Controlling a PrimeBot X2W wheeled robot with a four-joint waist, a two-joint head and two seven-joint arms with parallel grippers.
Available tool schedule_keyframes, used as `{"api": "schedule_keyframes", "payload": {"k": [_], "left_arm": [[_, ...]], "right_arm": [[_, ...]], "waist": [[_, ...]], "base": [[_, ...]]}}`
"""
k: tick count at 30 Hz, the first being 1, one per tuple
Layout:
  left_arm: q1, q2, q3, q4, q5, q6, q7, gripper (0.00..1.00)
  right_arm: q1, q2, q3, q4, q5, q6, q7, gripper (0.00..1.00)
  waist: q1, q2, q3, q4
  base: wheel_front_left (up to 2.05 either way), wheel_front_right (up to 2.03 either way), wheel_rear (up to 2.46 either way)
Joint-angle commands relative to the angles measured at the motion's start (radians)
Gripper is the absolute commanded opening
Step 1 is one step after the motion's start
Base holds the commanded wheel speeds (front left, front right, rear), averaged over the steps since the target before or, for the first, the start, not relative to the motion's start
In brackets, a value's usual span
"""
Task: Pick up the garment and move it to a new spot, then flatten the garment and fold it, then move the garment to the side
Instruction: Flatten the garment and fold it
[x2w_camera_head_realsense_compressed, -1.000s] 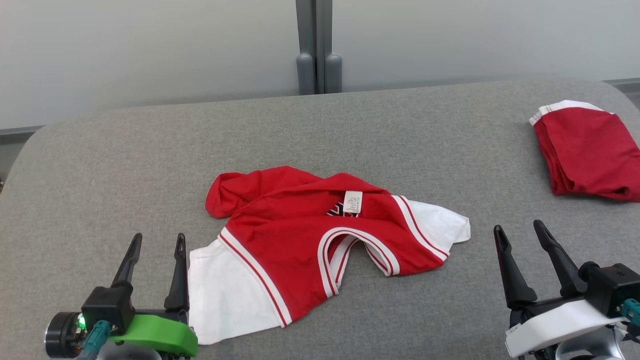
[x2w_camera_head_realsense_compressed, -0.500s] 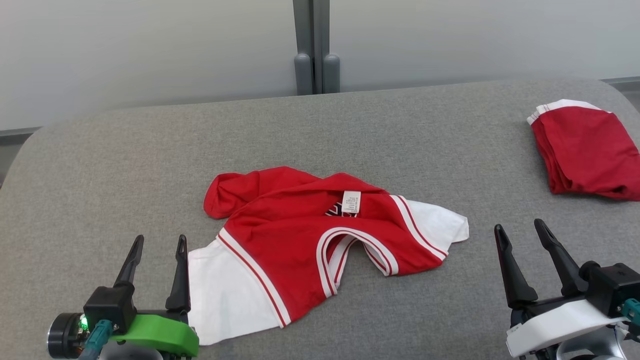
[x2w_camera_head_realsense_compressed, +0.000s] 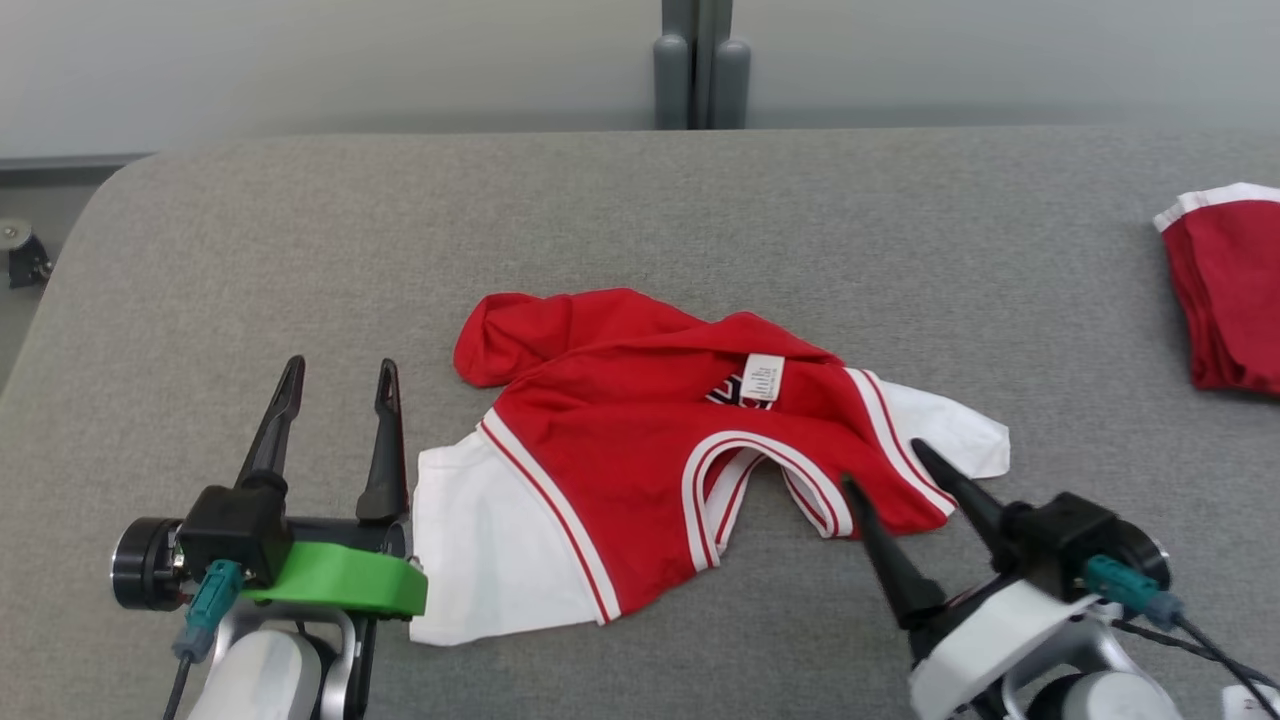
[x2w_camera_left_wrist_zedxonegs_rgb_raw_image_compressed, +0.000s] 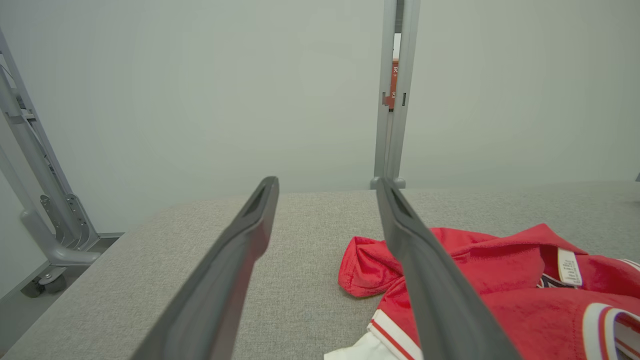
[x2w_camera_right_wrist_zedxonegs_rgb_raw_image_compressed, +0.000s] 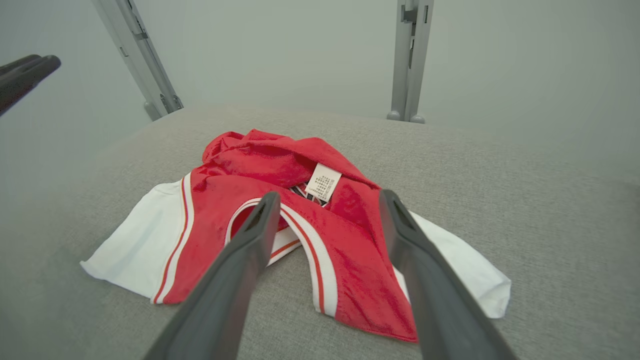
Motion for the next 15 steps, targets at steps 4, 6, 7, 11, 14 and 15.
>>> {"api": "schedule_keyframes", "payload": {"k": [4, 6, 7, 11, 14, 15], "left_arm": [[-0.043, -0.028, 0.005, -0.017, 0.027, -0.013, -0.003, 1.00], [-0.057, -0.039, 0.008, -0.022, 0.037, -0.020, -0.003, 1.00], [-0.065, -0.046, 0.009, -0.024, 0.042, -0.025, -0.003, 1.00], [-0.088, -0.074, 0.017, -0.026, 0.058, -0.040, -0.003, 1.00], [-0.096, -0.093, 0.027, -0.023, 0.072, -0.050, -0.003, 1.00], [-0.098, -0.098, 0.031, -0.022, 0.076, -0.054, -0.003, 1.00]], "right_arm": [[-0.092, -0.039, 0.164, 0.063, 0.031, -0.001, 0.021, 1.00], [-0.137, -0.056, 0.239, 0.099, 0.044, -0.001, 0.028, 1.00], [-0.162, -0.063, 0.282, 0.122, 0.054, -0.001, 0.030, 1.00], [-0.253, -0.085, 0.422, 0.221, 0.085, -0.001, 0.039, 1.00], [-0.313, -0.090, 0.512, 0.296, 0.107, -0.001, 0.050, 1.00], [-0.335, -0.089, 0.541, 0.325, 0.117, -0.001, 0.053, 1.00]], "waist": [[0.0000, 0.0000, 0.091, 0.098], [0.0000, 0.0000, 0.110, 0.116], [0.0000, 0.0000, 0.120, 0.125], [0.0000, 0.0000, 0.149, 0.148], [0.0000, 0.0000, 0.161, 0.156], [0.0000, 0.0000, 0.165, 0.158]], "base": [[0.00, 0.00, 0.00], [0.00, 0.00, 0.00], [0.00, 0.00, 0.00], [0.00, 0.00, 0.00], [0.00, 0.00, 0.00], [0.00, 0.00, 0.00]]}}
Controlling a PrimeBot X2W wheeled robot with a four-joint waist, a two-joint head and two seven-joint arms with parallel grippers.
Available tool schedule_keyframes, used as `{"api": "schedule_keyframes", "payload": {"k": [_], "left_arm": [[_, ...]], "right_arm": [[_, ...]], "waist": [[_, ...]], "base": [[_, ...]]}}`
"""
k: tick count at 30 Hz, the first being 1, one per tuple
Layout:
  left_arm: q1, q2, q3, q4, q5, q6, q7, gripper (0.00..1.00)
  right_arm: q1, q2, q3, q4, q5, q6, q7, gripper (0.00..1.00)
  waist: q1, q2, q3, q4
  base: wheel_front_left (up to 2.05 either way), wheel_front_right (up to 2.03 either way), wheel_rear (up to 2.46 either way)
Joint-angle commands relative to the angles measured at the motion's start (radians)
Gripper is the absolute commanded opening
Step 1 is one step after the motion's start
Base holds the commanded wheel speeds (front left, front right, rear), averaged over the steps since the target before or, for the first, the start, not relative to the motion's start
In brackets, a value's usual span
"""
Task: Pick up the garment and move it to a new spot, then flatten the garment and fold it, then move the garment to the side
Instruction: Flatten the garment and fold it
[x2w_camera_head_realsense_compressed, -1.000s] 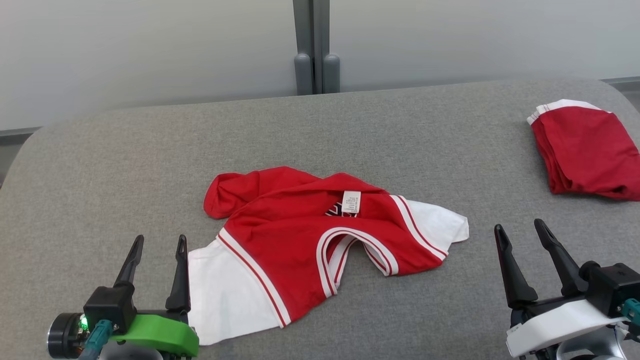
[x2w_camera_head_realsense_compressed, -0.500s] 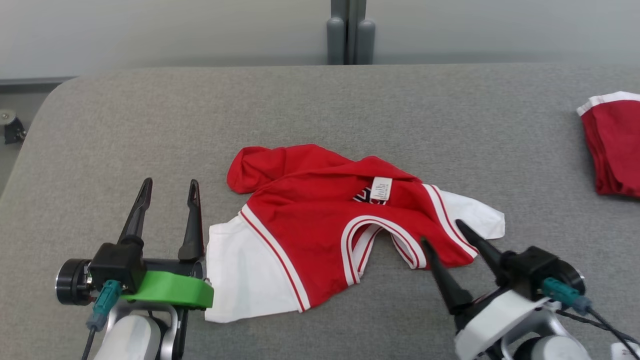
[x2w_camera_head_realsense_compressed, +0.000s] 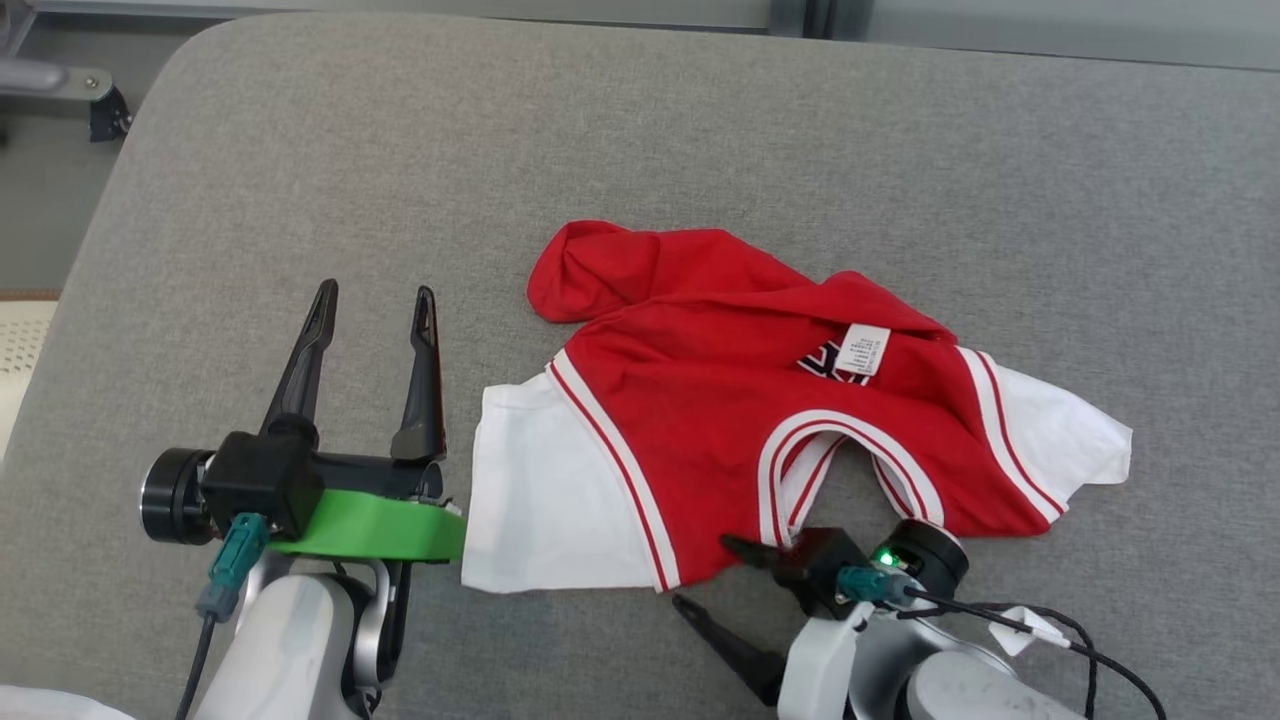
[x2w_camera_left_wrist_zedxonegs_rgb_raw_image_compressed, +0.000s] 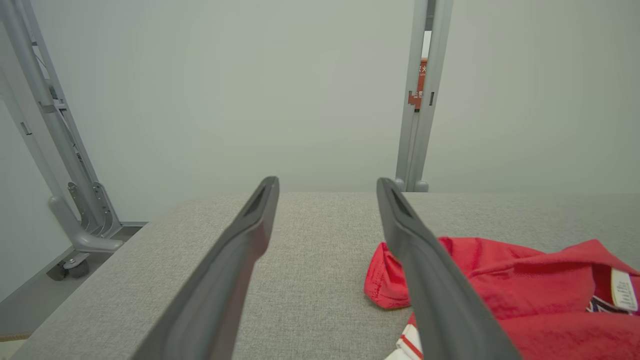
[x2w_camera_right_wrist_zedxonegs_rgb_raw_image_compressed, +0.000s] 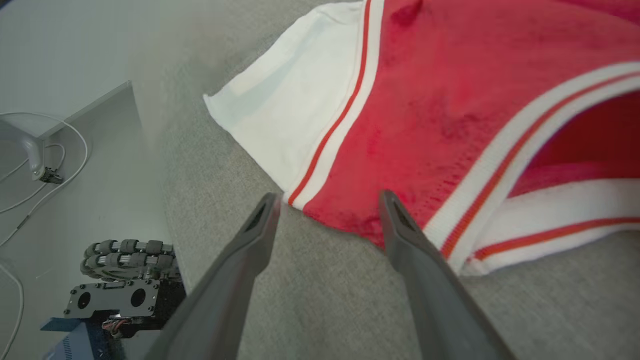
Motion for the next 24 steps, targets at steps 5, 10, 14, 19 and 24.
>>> {"api": "schedule_keyframes", "payload": {"k": [5, 10, 14, 19, 24], "left_arm": [[-0.016, -0.023, 0.027, 0.003, 0.029, -0.020, -0.003, 1.00], [-0.011, -0.033, 0.049, 0.005, 0.045, -0.036, -0.003, 1.00], [-0.014, -0.045, 0.063, 0.011, 0.059, -0.046, -0.003, 1.00], [-0.002, -0.057, 0.077, 0.014, 0.074, -0.058, -0.003, 1.00], [0.017, -0.061, 0.095, 0.016, 0.086, -0.063, -0.003, 1.00]], "right_arm": [[-0.102, 0.002, 0.107, 0.130, 0.038, -0.001, 0.012, 1.00], [-0.165, 0.006, 0.170, 0.218, 0.056, -0.002, 0.022, 0.00], [-0.195, 0.023, 0.178, 0.228, 0.098, -0.002, -0.039, 0.00], [-0.222, 0.006, 0.117, 0.161, 0.172, -0.002, -0.180, 0.00], [-0.196, -0.022, -0.022, 0.094, 0.204, -0.001, -0.263, 0.00]], "waist": [[0.0000, -0.0001, 0.037, 0.021], [0.0000, -0.0001, 0.043, 0.004], [0.0000, -0.0001, 0.041, -0.008], [0.0000, -0.0001, 0.029, -0.028], [0.0000, -0.0001, 0.017, -0.061]], "base": [[0.00, 0.00, 0.00], [0.00, 0.00, 0.00], [0.00, 0.00, 0.00], [0.00, 0.00, 0.00], [0.00, 0.00, 0.00]]}}
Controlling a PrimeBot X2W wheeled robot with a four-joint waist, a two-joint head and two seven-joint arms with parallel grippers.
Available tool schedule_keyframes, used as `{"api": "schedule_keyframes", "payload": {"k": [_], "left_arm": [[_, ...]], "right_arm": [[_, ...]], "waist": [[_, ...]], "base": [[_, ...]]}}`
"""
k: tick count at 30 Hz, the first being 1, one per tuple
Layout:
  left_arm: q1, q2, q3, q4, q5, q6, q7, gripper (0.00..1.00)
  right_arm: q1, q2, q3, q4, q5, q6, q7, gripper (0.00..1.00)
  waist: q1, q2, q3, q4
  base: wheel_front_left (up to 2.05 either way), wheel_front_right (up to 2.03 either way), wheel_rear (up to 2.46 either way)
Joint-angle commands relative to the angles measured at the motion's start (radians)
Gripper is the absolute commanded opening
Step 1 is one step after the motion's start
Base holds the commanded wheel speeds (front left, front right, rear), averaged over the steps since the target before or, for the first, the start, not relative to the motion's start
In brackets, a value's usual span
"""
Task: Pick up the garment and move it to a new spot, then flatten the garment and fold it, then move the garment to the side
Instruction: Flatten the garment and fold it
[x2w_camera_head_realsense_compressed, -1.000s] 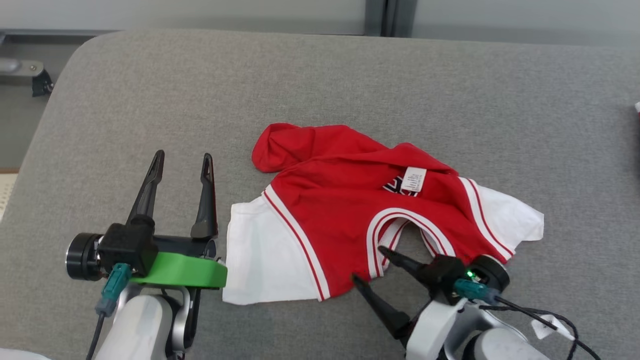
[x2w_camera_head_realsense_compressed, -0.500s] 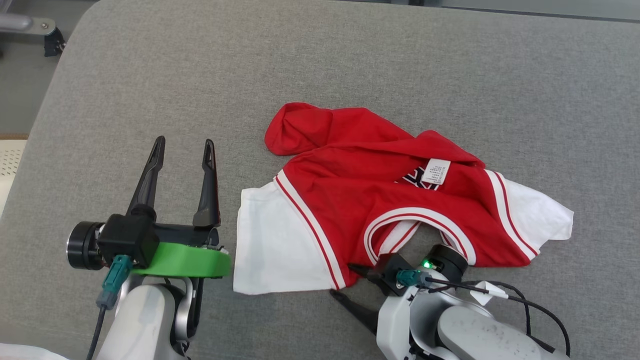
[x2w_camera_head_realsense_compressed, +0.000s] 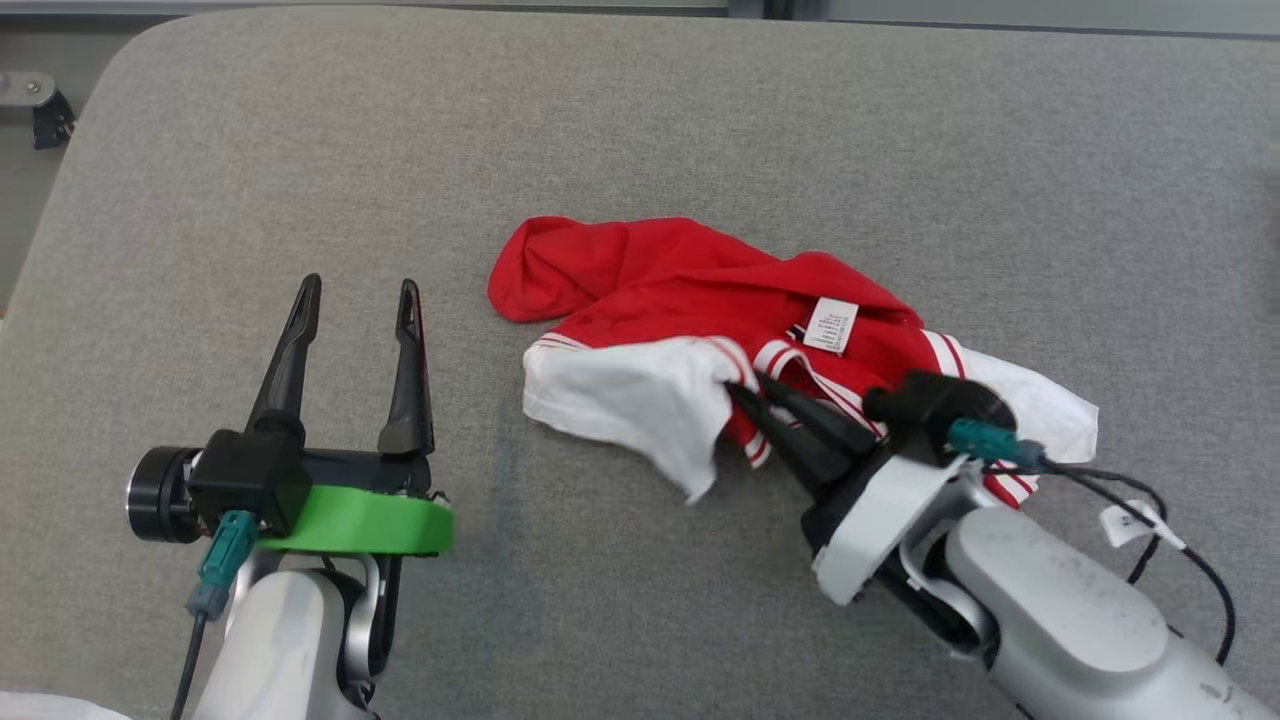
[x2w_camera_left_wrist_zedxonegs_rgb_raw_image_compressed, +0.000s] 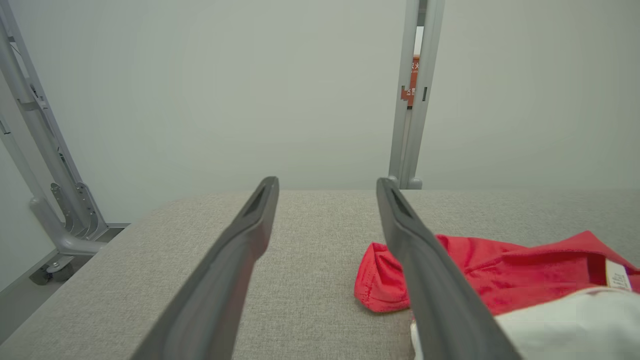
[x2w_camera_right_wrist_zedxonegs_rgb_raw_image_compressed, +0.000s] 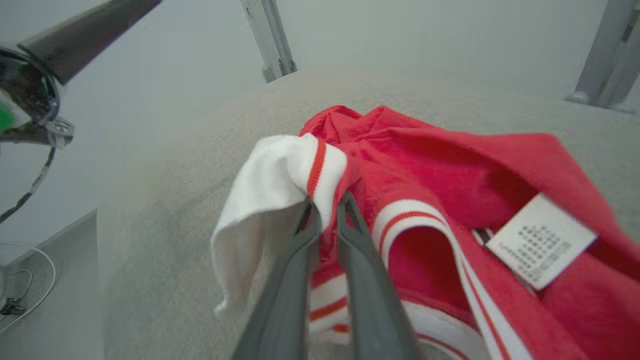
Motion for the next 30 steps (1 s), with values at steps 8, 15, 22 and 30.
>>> {"api": "schedule_keyframes", "payload": {"k": [8, 15, 22, 30], "left_arm": [[0.019, 0.004, 0.021, 0.006, 0.023, -0.015, -0.003, 1.00], [0.017, 0.006, 0.028, 0.012, 0.029, -0.023, -0.002, 1.00], [0.023, 0.010, 0.035, 0.021, 0.031, -0.024, -0.002, 1.00], [0.046, 0.018, 0.044, 0.037, 0.027, -0.017, -0.002, 1.00]], "right_arm": [[0.155, 0.015, -0.386, -0.046, 0.019, -0.002, -0.042, 0.00], [0.302, 0.084, -0.660, -0.033, 0.021, -0.002, -0.021, 0.00], [0.357, 0.123, -0.759, -0.017, 0.023, -0.002, -0.023, 1.00], [0.407, 0.112, -0.791, -0.160, -0.132, -0.002, -0.075, 1.00]], "waist": [[0.0000, 0.0000, -0.010, -0.069], [0.0000, 0.0000, -0.004, -0.103], [0.0000, 0.0000, -0.008, -0.124], [0.0000, 0.0000, -0.039, -0.139]], "base": [[0.00, 0.00, 0.00], [0.00, 0.00, 0.00], [0.00, 0.00, 0.00], [0.00, 0.00, 0.00]]}}
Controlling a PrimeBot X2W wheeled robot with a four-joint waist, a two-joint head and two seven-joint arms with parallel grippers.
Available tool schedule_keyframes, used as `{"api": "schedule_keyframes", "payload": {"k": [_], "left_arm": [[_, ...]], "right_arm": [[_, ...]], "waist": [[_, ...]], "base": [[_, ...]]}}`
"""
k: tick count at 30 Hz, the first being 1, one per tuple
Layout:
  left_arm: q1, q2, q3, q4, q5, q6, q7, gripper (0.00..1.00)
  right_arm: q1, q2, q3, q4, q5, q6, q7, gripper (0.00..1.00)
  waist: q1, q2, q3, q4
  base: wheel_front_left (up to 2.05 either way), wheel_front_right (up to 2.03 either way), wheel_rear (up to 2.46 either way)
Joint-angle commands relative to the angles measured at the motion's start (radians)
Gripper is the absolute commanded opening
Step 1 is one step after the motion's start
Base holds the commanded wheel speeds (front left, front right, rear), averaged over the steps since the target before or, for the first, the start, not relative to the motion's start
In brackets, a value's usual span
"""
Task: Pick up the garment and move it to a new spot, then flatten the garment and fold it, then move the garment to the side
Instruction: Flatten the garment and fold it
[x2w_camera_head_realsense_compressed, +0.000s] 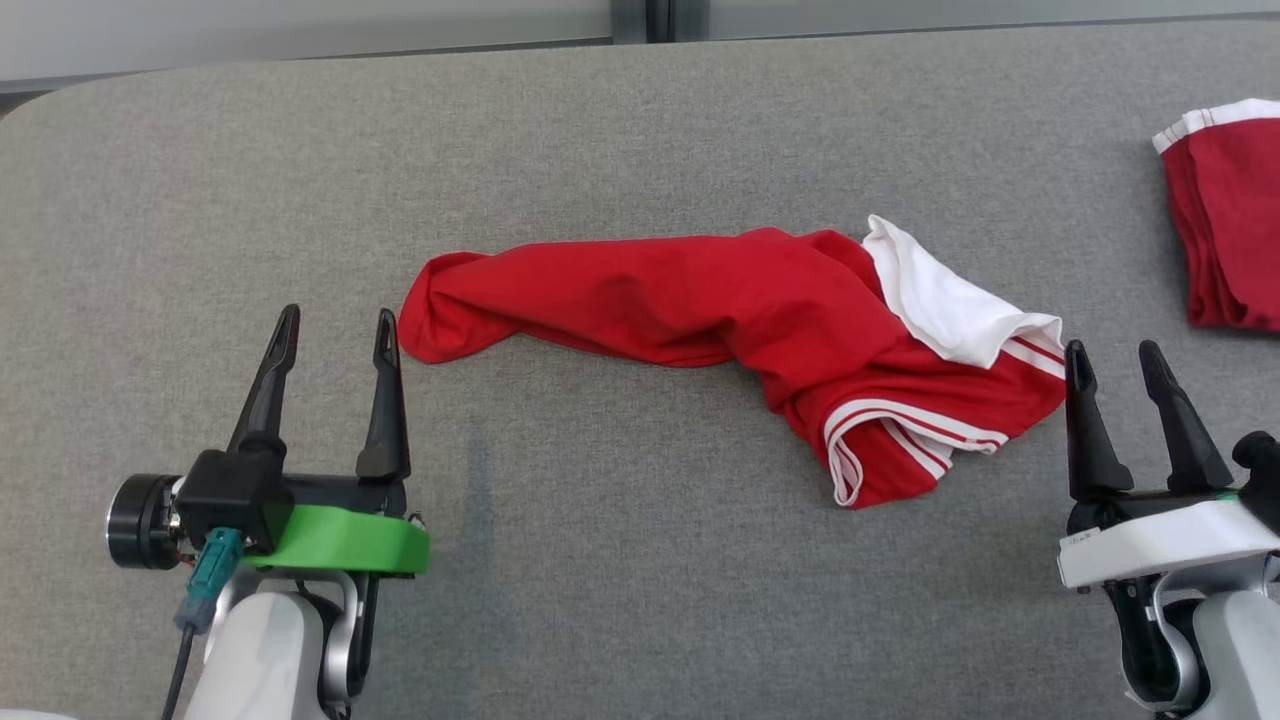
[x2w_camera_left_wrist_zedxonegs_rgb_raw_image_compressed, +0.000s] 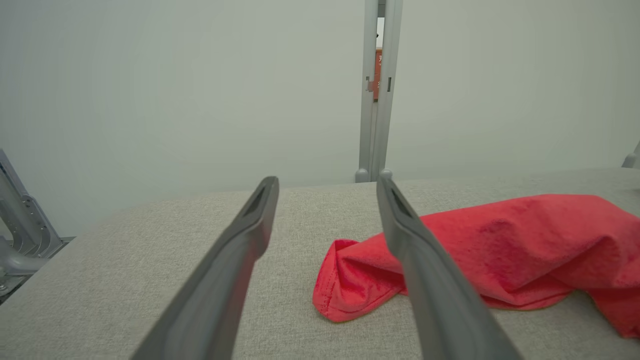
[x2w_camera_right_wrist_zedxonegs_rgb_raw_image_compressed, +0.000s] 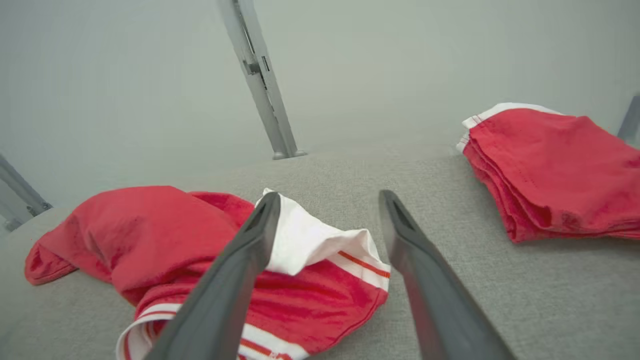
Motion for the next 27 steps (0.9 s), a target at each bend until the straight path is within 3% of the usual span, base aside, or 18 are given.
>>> {"api": "schedule_keyframes", "payload": {"k": [1, 7, 13, 27], "left_arm": [[0.020, 0.009, 0.004, 0.006, -0.003, 0.006, 0.000, 1.00], [0.059, 0.018, 0.013, 0.020, -0.013, 0.014, 0.001, 1.00], [0.102, 0.025, 0.011, 0.028, -0.022, 0.021, 0.011, 1.00], [0.112, 0.032, -0.005, 0.026, -0.032, 0.024, 0.021, 1.00]], "right_arm": [[0.021, -0.007, 0.001, -0.029, -0.040, -0.001, -0.006, 1.00], [0.075, 0.000, 0.029, -0.150, -0.147, -0.001, 0.012, 1.00], [0.136, 0.033, 0.047, -0.241, -0.177, -0.001, 0.068, 1.00], [0.170, 0.054, 0.040, -0.300, -0.178, -0.001, 0.107, 1.00]], "waist": [[0.0000, -0.0001, -0.014, -0.008], [0.0000, -0.0001, -0.057, -0.022], [0.0000, -0.0001, -0.086, -0.030], [0.0000, -0.0001, -0.092, -0.027]], "base": [[0.00, 0.00, 0.00], [0.00, 0.00, 0.00], [0.00, 0.00, 0.00], [0.00, 0.00, 0.00]]}}
